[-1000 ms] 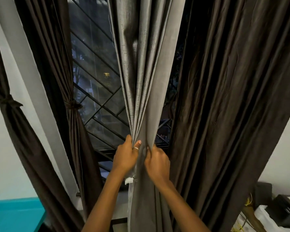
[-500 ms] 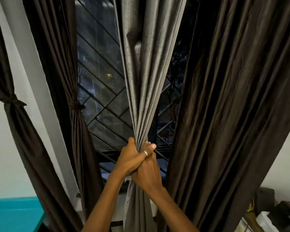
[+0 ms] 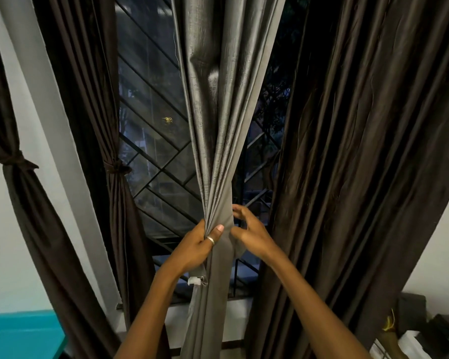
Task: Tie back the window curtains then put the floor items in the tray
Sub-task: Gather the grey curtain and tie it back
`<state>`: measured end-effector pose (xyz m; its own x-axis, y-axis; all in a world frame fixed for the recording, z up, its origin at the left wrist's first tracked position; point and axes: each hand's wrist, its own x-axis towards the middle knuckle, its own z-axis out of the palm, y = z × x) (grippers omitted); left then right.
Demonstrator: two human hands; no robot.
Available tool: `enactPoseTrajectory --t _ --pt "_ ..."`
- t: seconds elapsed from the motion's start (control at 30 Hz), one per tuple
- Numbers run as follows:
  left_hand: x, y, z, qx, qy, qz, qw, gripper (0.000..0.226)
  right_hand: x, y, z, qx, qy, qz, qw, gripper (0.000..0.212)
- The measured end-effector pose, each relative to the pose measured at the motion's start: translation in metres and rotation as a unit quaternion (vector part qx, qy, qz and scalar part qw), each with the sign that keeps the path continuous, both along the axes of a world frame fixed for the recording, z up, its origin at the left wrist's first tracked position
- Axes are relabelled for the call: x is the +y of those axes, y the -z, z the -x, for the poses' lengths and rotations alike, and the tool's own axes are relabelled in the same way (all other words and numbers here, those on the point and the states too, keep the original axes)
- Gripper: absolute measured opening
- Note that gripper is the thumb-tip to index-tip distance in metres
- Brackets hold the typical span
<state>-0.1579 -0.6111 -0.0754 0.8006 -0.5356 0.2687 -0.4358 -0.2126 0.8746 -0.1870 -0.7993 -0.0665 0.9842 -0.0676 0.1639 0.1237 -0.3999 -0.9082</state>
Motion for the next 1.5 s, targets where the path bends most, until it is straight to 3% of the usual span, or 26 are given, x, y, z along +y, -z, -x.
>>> enactPoseTrajectory --t 0.17,0.6,0.73,0.8,0.93,1.07,1.13,1.37,1.5 --pt "0.007 -0.001 -0.004 0.025 0.026 0.005 0.999 0.051 -0.002 -0.004 -0.008 0.088 -0.091 -0.061 0.99 0.049" --pt "0.001 0.003 -0.003 -0.017 -0.06 0.044 0.997 0.037 -0.003 -0.006 -0.018 0.12 -0.039 0.111 0.986 0.048" --pt "-0.001 0.003 -0.005 -0.026 -0.069 0.04 0.996 0.037 -0.014 -0.021 -0.019 0.164 -0.061 0.066 0.982 0.027" --pt "-0.001 0.003 -0.005 -0.023 -0.064 0.039 0.997 0.036 -0.025 -0.023 -0.019 0.188 -0.084 0.06 0.977 0.039" --pt "-0.003 0.002 -0.005 -0.019 -0.05 0.03 0.998 0.036 -0.031 -0.02 -0.02 0.112 -0.113 0.164 0.973 0.061" --pt "-0.001 0.001 -0.009 -0.028 -0.062 0.021 0.997 0.036 -0.033 -0.023 -0.017 -0.019 -0.104 0.23 0.968 0.023" --pt "0.002 0.001 -0.01 -0.027 -0.064 0.016 0.997 0.034 -0.038 -0.022 -0.016 -0.059 -0.101 0.24 0.964 0.02" --pt "0.0 -0.002 -0.01 -0.009 -0.052 -0.008 0.999 0.028 -0.042 -0.012 -0.014 -0.082 -0.055 0.243 0.965 0.021" --pt "-0.005 -0.002 -0.014 -0.096 -0.163 -0.065 0.98 0.026 -0.04 -0.008 -0.015 -0.097 0.0 0.272 0.958 0.016"
